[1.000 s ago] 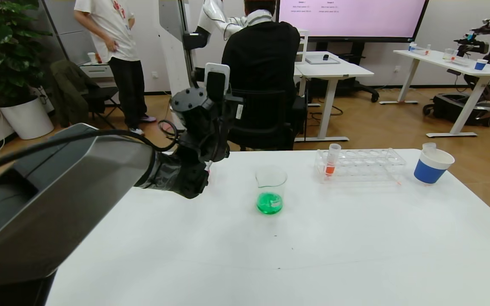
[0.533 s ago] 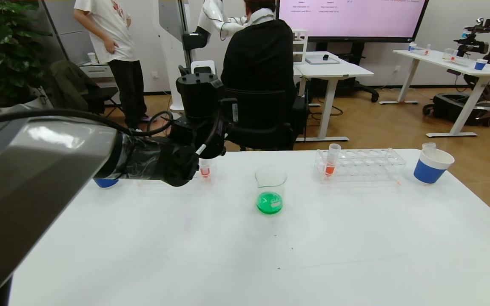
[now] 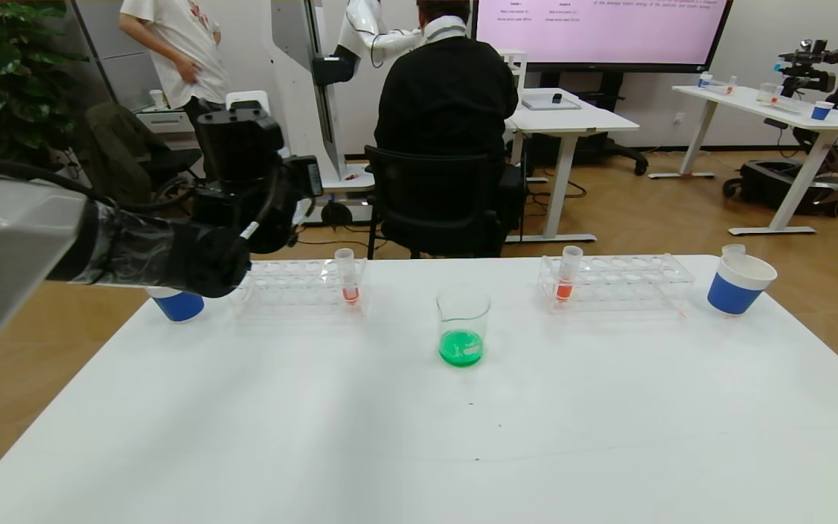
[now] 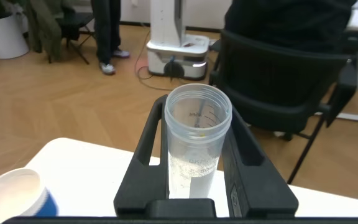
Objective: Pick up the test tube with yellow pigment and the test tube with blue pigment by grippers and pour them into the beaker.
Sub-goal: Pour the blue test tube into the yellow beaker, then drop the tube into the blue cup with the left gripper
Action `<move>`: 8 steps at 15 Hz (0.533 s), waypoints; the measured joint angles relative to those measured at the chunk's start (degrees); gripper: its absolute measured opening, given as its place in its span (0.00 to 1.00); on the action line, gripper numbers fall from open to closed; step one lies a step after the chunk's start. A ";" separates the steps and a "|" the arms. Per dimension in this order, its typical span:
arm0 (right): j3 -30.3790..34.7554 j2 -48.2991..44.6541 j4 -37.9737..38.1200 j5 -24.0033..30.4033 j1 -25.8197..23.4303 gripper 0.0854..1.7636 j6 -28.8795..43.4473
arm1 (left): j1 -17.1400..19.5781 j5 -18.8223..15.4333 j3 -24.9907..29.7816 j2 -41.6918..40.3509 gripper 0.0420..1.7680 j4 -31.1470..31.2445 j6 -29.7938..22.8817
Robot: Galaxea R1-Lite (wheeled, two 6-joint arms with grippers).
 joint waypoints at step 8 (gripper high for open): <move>0.00 0.00 0.00 0.02 0.00 0.98 0.02 | 27.83 -21.37 17.12 -5.05 0.26 -9.45 -2.17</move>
